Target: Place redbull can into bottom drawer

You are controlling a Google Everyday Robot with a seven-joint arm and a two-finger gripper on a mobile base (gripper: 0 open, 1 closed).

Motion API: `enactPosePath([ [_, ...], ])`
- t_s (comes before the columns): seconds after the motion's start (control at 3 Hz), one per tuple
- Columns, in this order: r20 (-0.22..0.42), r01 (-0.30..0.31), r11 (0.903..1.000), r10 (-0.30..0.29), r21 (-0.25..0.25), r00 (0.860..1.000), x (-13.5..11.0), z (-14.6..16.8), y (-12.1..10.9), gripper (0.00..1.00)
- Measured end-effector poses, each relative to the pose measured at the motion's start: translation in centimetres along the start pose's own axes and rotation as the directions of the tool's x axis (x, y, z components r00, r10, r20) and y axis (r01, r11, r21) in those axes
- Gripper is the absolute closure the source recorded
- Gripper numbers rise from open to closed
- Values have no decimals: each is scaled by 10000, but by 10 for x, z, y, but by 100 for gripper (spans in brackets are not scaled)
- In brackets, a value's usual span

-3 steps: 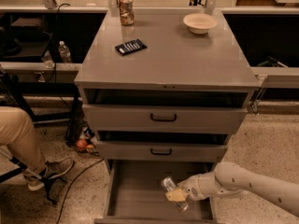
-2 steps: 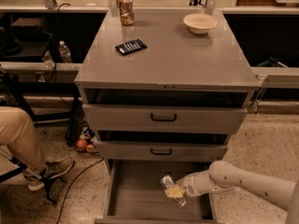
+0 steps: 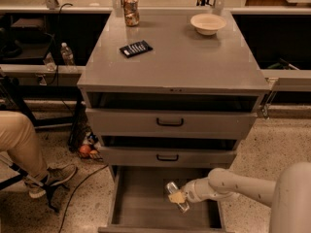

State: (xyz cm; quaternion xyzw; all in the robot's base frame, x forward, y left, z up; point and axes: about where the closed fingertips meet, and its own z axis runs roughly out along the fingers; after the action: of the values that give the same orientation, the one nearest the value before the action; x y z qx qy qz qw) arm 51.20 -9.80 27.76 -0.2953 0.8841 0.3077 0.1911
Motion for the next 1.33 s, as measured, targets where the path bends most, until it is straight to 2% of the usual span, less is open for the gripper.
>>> enactPosePath([
  [0.33,-190,-366,9990,371,269,9991,9,28,-18,100],
  [0.67,-259,-804,9962,812,332,9964,22,53,-33,100],
  [1.0,-335,-1191,9921,1205,400,9922,34,74,-41,87],
  [1.33,-476,-1479,9886,1492,296,9877,43,97,-43,63],
])
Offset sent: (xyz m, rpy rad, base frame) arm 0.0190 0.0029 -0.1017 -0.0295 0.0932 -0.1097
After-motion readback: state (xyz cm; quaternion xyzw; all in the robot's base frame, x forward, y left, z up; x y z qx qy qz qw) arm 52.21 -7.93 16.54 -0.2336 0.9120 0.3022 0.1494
